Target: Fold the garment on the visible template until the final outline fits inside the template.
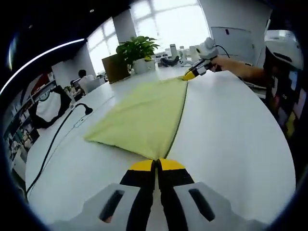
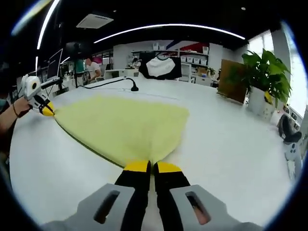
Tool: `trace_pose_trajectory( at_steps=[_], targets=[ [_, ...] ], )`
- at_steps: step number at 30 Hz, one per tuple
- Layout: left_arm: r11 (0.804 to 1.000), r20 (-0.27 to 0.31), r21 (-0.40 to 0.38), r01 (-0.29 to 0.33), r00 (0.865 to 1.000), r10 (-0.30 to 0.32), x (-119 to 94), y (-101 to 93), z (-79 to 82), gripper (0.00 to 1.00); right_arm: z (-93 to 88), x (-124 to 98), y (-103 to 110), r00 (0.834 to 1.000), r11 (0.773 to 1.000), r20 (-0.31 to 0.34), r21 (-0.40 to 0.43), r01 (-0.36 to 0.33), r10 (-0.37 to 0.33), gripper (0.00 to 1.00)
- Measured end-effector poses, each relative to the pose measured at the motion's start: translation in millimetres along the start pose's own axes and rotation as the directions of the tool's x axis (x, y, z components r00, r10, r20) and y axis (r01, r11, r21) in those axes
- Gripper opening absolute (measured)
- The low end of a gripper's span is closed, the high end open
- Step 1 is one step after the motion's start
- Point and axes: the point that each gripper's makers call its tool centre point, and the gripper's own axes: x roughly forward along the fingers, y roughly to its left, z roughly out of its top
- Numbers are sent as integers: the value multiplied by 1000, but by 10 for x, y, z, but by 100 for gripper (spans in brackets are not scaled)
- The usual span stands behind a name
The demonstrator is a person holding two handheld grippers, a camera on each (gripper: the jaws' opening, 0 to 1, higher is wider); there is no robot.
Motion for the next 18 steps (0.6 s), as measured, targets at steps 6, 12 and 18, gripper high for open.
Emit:
trace_pose_trajectory(
  at_steps=[6, 12, 18],
  targets=[
    [1000, -6, 8, -1, 1000, 1, -9, -21, -15, 1, -27, -26, -2, 1000, 1000, -1, 27, -2, 2, 0],
    [1000, -5, 5, -6, 1000, 6, -10, -11, -49, 1, -28, -23, -12, 1000, 998, 15, 53, -22, 21, 0],
    [1000, -2, 2, -17, 1000, 17, -21, -4, -51, 1, -25, -23, -9, 999, 996, 19, 74, -42, 41, 0]
  ],
)
